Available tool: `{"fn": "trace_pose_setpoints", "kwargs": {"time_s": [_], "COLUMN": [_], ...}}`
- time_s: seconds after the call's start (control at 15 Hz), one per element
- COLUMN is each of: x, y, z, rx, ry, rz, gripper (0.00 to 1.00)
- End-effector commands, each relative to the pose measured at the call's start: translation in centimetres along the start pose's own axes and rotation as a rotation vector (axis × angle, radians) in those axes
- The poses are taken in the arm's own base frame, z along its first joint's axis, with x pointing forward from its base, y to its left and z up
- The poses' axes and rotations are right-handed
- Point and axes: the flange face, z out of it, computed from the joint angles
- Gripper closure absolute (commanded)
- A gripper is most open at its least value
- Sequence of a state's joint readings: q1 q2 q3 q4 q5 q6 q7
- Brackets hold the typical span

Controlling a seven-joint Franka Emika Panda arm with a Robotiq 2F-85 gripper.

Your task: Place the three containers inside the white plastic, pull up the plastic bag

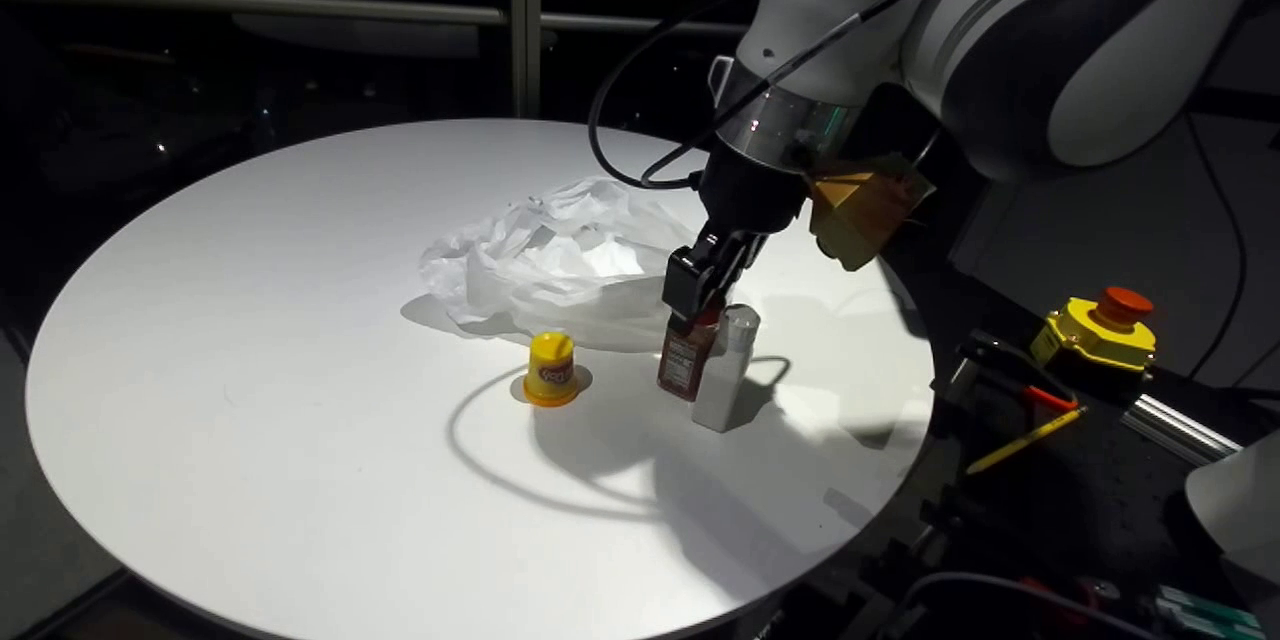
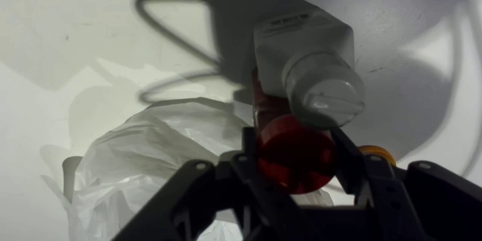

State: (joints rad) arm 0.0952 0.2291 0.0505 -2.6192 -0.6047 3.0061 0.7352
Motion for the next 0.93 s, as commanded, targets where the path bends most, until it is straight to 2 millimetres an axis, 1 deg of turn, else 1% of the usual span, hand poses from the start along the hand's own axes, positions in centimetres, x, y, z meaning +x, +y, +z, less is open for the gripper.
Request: {"fn": "trace_pose_setpoints", "kwargs": {"time_s": [0.0, 0.2, 0.33, 0.53, 0.67, 0.8, 0.87], "x": [0.6, 1.4, 2.8, 6.4, 9.3, 11.8, 12.8], "y": [0.7, 0.2, -0.5, -1.3, -1.0, -0.2, 0.3], "z": [-1.1, -2.9, -5.2, -10.0, -12.8, -14.5, -14.9], "rx": [-0.004, -0.015, -0.034, -0.042, -0.063, -0.074, -0.082], "ry": [0.019, -0.003, -0.026, -0.003, 0.046, 0.1, 0.117], "rz": [0.025, 0.072, 0.114, 0.185, 0.236, 0.281, 0.297], "gripper": [0.76, 0.76, 0.76, 0.76, 0.76, 0.76, 0.76]}}
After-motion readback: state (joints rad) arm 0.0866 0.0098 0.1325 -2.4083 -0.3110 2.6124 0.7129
